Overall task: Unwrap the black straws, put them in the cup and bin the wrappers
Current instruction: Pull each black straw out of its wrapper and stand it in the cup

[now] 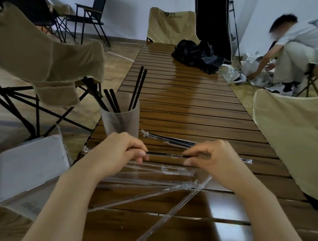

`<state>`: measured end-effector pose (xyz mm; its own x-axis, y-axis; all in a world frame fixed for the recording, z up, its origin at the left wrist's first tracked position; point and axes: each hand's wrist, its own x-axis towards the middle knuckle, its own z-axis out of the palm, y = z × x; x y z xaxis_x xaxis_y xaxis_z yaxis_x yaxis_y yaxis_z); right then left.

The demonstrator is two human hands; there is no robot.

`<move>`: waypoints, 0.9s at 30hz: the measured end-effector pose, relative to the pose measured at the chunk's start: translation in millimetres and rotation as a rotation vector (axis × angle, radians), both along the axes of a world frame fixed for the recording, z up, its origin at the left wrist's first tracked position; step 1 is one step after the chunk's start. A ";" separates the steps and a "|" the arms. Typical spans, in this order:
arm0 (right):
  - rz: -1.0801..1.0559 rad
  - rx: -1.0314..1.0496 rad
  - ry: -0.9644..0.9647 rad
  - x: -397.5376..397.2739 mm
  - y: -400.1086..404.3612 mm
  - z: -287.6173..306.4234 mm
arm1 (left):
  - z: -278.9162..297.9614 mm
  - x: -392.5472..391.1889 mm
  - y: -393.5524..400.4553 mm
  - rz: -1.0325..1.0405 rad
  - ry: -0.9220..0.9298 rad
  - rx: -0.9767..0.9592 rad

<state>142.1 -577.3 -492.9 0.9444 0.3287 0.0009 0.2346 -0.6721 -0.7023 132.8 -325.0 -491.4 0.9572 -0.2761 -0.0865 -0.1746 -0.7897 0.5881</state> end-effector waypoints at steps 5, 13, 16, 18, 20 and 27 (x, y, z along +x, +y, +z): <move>-0.023 -0.074 0.001 -1.5 -5.5 -1.2 | -0.3 -3.5 5.3 0.011 0.004 0.000; -0.018 -0.178 -0.103 -1.9 2.1 -12.6 | -3.8 2.1 -5.6 -0.001 -0.047 0.032; 0.026 -0.196 -0.074 -3.7 8.1 -14.7 | -2.1 1.5 -9.1 -0.030 -0.034 0.041; 0.034 -0.204 -0.044 -4.4 10.8 -14.0 | -1.9 1.1 -10.7 -0.058 -0.017 0.052; 0.018 -0.162 -0.044 -5.3 12.0 -10.8 | -2.6 0.3 -10.2 -0.064 -0.002 0.040; 0.017 -0.025 0.011 -5.7 13.5 2.0 | 1.7 -2.2 -5.0 -0.065 0.054 -0.020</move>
<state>136.4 -563.7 -491.0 0.9387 0.3442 -0.0179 0.2382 -0.6853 -0.6882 130.6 -329.9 -489.6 0.9314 -0.3393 -0.1318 -0.1921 -0.7658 0.6137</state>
